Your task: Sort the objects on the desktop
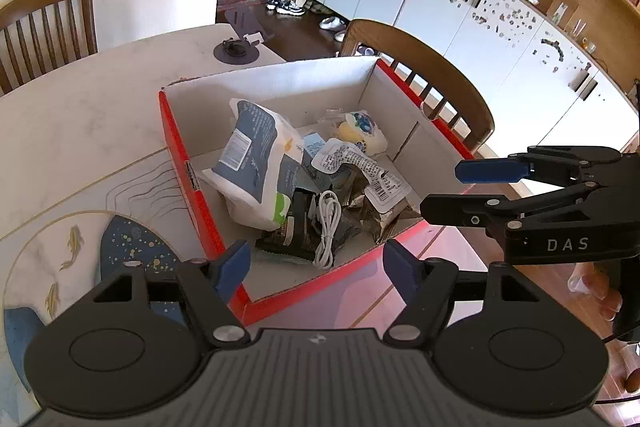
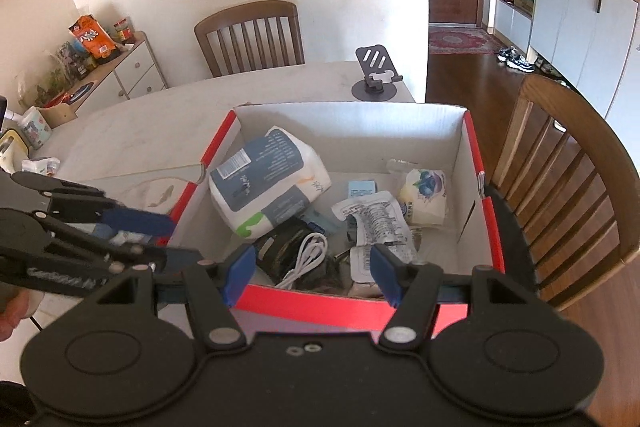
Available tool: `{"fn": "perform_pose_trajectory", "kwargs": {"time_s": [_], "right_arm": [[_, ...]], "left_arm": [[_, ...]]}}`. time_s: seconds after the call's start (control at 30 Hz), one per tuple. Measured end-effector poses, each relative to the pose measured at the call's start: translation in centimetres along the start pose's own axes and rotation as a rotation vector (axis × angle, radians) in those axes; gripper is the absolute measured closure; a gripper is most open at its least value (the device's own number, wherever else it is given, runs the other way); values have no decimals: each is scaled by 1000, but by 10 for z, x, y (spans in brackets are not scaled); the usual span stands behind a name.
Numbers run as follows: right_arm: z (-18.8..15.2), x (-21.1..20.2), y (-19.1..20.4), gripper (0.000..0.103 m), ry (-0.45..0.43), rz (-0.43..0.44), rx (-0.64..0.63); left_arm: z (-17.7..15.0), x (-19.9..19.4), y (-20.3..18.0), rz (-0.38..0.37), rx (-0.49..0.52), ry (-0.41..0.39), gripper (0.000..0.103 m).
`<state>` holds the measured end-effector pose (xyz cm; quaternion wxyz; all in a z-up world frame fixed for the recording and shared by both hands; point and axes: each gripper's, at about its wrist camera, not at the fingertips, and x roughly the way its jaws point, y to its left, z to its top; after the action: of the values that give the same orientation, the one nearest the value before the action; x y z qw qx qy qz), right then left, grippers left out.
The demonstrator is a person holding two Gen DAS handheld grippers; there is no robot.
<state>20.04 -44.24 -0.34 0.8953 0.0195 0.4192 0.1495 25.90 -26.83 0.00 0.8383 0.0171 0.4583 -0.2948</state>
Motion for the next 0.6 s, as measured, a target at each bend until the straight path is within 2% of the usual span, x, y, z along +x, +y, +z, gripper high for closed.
{"fn": "perform_pose_trajectory", "kwargs": {"time_s": [0.1, 0.23, 0.4, 0.47, 0.6], "right_arm": [[-4, -3, 3, 39, -8, -10, 11], [-8, -9, 10, 36, -28, -26, 21], [-12, -13, 18, 33, -45, -43, 34], [-15, -15, 21, 31, -52, -49, 39], [-22, -19, 28, 25, -76, -62, 57]], "left_arm": [[-4, -6, 3, -7, -1, -6, 30], [-9, -13, 6, -8, 2, -18, 18], [-16, -22, 13, -17, -1, -33, 16], [-17, -25, 16, -12, -2, -38, 12], [-23, -31, 20, -8, 4, -48, 12]]}}
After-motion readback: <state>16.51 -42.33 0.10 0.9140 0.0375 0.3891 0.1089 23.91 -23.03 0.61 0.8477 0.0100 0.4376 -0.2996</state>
